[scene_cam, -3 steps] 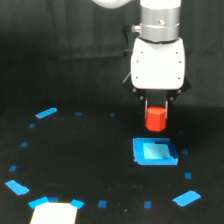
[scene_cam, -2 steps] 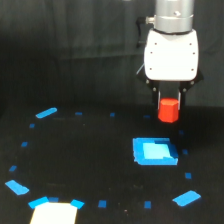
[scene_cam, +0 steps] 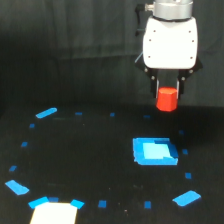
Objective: Pick up the red object from the table
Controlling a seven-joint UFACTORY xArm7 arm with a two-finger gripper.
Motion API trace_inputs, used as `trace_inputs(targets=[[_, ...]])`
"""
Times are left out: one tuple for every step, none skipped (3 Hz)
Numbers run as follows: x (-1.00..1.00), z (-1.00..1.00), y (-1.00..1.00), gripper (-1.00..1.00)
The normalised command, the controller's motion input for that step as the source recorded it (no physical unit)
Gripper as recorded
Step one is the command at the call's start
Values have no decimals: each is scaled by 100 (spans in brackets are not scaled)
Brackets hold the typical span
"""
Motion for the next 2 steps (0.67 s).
trace_inputs(targets=[[-22, -65, -2, -95], [-30, -4, 27, -100]])
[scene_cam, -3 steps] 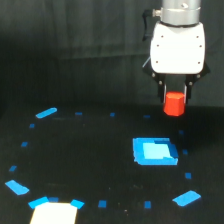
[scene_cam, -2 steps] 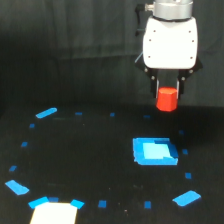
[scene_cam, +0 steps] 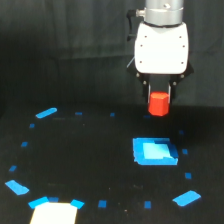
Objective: Pick up the red object from the table
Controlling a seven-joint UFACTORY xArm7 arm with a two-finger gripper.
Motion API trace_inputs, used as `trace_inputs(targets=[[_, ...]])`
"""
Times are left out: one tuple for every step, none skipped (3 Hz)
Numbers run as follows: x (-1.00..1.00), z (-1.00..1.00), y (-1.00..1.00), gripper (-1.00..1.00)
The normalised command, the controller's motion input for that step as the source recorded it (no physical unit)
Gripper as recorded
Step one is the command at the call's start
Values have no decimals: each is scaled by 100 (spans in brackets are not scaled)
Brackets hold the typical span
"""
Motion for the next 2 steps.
trace_inputs(targets=[[-33, 51, 38, -86], [-46, -4, -6, -100]])
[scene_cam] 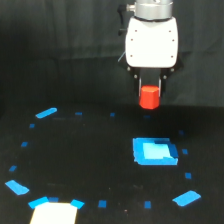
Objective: Pick up the red object from the table
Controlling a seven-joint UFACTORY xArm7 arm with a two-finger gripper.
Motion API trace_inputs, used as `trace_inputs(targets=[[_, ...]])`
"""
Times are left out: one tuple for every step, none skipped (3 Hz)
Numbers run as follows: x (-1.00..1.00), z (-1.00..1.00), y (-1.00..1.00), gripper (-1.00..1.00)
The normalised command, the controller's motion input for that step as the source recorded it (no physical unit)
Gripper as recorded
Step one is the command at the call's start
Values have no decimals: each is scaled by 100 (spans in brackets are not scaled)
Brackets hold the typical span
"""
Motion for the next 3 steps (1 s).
trace_inputs(targets=[[-32, 4, 50, -100], [-17, -6, 16, -100], [-20, -41, 12, -100]])
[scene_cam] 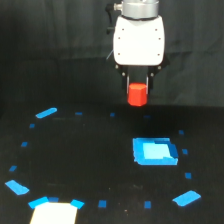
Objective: Pick up the red object from the table
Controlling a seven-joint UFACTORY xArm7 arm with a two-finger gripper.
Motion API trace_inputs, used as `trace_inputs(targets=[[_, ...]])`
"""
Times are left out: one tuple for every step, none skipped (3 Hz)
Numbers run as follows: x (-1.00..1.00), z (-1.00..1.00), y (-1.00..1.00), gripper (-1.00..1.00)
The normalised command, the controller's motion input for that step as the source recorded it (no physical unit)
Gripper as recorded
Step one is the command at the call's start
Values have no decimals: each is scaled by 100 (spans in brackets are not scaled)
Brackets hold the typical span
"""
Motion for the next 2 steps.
trace_inputs(targets=[[-19, -16, 7, -97], [-48, -16, -26, -100]])
